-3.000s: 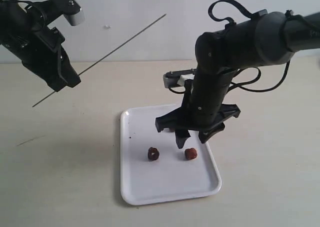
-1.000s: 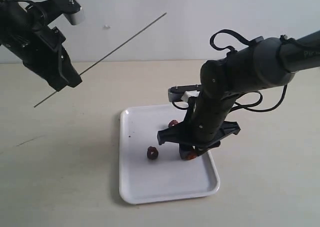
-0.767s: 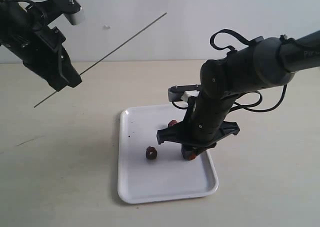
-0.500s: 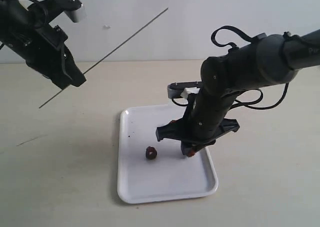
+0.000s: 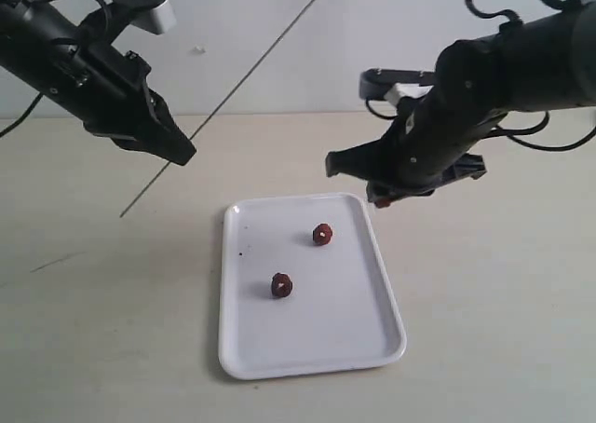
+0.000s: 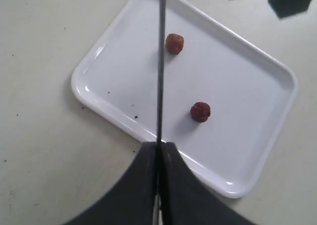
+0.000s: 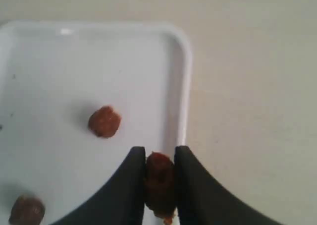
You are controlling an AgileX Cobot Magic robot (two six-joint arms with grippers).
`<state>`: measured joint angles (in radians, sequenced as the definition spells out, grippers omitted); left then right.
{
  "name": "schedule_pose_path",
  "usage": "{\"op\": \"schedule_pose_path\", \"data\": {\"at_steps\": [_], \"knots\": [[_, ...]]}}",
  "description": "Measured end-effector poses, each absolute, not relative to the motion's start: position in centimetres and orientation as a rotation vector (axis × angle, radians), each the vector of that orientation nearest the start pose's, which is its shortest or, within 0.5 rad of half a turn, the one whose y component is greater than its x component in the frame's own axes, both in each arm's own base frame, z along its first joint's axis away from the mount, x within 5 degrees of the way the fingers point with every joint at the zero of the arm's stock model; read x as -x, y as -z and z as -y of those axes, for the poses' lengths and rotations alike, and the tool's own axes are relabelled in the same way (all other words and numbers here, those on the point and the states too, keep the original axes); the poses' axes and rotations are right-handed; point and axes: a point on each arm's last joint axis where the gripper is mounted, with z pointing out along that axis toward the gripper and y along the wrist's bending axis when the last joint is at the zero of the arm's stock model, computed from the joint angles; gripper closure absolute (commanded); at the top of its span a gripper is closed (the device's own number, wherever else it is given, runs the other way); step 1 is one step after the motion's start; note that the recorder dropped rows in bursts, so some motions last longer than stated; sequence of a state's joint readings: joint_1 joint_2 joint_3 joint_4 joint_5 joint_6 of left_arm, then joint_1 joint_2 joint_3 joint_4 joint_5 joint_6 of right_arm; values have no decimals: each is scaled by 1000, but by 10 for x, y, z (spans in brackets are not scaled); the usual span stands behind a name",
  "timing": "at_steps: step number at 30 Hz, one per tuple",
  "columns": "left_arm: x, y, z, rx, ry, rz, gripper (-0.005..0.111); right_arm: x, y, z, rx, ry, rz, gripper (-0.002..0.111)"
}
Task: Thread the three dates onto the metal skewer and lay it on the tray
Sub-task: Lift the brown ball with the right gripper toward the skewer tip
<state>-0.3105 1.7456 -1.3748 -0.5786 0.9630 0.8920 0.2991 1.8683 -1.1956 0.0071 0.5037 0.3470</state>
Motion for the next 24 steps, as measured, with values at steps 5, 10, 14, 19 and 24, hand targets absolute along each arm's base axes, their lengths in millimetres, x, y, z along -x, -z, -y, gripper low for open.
{"op": "schedule_pose_path", "data": {"at_steps": [5,10,14,19,24], "knots": [[-341,-259,158,-1133,666,-2374,107,-380,-197,-76,-217,-225,-2544,88],[-347,-251,166,-1037,792,-2386,107,-391,-215,-44,-370,-267,-2387,88],[-348,-248,173,-1006,861,-2365,107,-398,-222,-27,-469,-304,-2277,88],[-348,-235,191,-1008,925,-2366,107,-404,-228,-19,-504,-322,-2175,88],[-348,-215,210,-1019,919,-2381,107,-406,-237,-18,-500,-332,-2099,88]]}}
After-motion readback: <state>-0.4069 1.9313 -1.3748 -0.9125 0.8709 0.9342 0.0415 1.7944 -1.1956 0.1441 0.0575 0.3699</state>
